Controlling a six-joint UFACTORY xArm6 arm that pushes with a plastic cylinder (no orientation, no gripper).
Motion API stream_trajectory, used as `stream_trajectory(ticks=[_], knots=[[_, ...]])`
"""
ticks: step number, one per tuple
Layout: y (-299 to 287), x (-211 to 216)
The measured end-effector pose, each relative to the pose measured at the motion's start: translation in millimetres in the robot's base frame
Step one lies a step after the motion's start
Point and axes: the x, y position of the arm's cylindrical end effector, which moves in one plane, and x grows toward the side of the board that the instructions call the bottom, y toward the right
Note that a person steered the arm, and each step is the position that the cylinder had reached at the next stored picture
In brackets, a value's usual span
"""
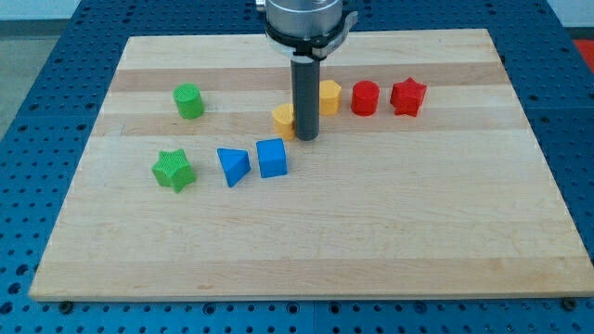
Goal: Drag the heart left to the hexagon
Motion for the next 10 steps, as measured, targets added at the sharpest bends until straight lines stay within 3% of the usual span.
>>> stream_trajectory(ticks=[4,10], knots=[[-77.3,3.2],[-32.0,-32.1]])
